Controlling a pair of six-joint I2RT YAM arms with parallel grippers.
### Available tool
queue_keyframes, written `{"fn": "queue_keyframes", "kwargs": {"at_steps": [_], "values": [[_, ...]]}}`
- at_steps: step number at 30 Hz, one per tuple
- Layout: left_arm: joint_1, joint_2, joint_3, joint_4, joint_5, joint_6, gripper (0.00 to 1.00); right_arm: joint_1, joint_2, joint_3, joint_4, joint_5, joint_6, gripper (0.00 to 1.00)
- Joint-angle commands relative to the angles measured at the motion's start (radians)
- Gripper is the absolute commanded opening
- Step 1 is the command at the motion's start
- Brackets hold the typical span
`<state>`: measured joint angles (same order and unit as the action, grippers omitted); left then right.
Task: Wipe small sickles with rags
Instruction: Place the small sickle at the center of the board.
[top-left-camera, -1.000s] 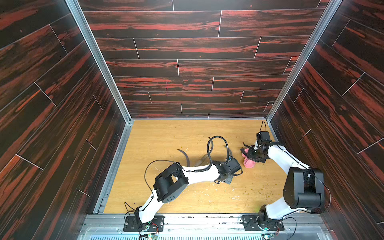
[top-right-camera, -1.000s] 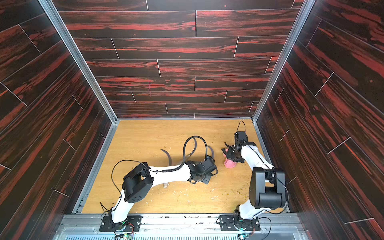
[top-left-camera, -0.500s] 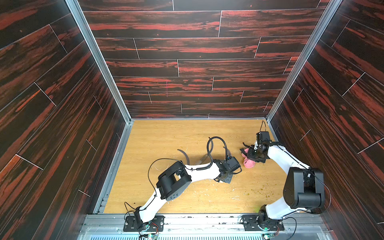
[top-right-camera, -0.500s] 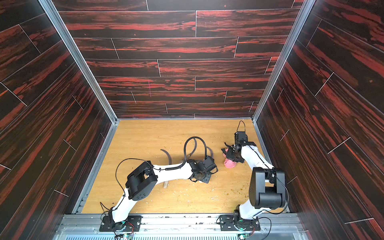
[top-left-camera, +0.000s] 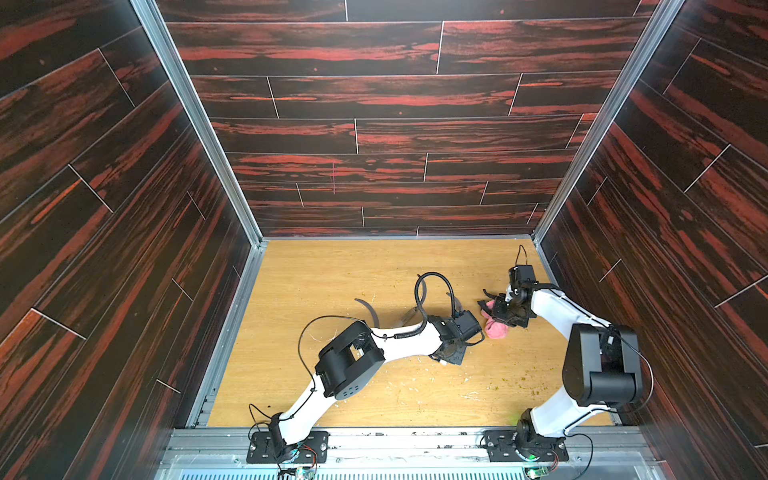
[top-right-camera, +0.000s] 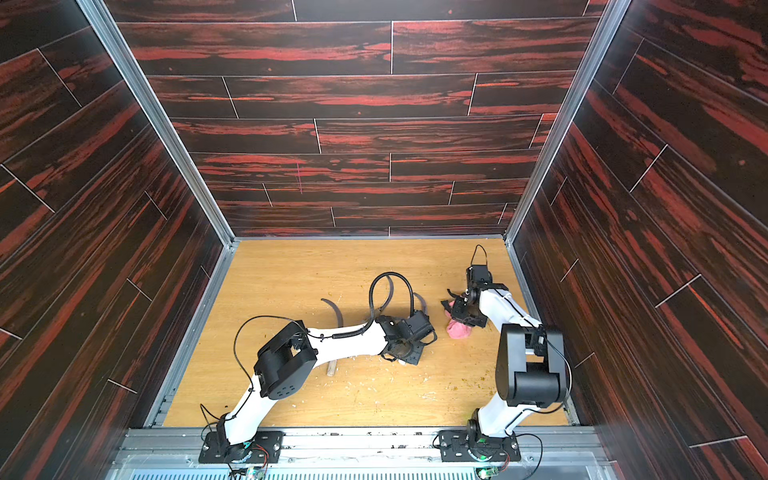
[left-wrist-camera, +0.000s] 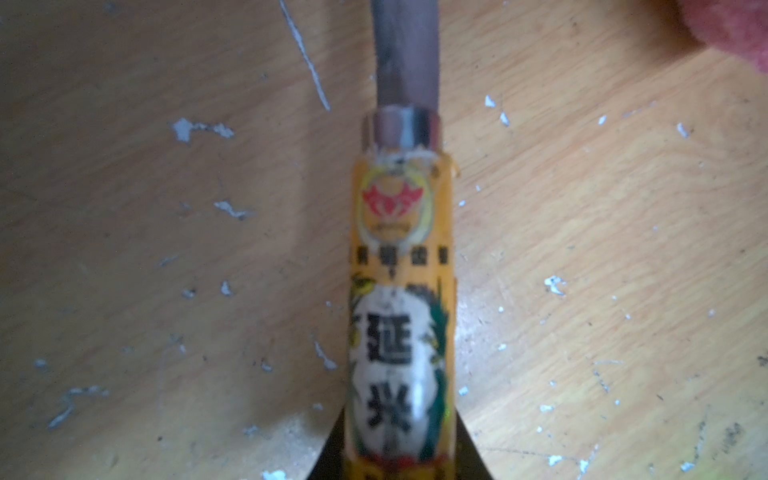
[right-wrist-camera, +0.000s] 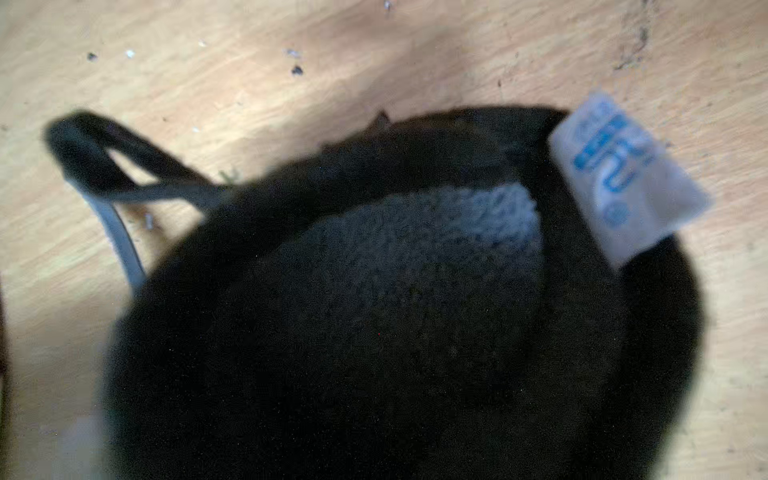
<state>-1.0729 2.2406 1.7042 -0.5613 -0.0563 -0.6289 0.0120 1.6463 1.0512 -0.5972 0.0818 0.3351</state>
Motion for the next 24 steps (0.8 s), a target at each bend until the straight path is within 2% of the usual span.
{"fn": "queue_keyframes", "kwargs": {"at_steps": [1,6,15,19,24], "values": [[0.009,0.018,0.018,-0.042,0.007,-0.008,0.23,0.002,0.032,0.001,0.011,-0.017,-0.008,0.15],[0.011,0.018,0.020,-0.043,0.009,-0.007,0.31,0.002,0.033,0.005,0.011,-0.018,-0.011,0.15],[0.019,0.010,0.021,-0.050,-0.001,-0.008,0.37,0.002,0.035,-0.002,0.017,-0.021,-0.011,0.18],[0.022,-0.015,0.020,-0.054,-0.024,-0.003,0.44,0.002,0.036,-0.004,0.018,-0.021,-0.011,0.24],[0.023,-0.064,0.025,-0.066,-0.067,0.004,0.59,0.002,0.039,0.004,0.016,-0.025,-0.009,0.36]]}}
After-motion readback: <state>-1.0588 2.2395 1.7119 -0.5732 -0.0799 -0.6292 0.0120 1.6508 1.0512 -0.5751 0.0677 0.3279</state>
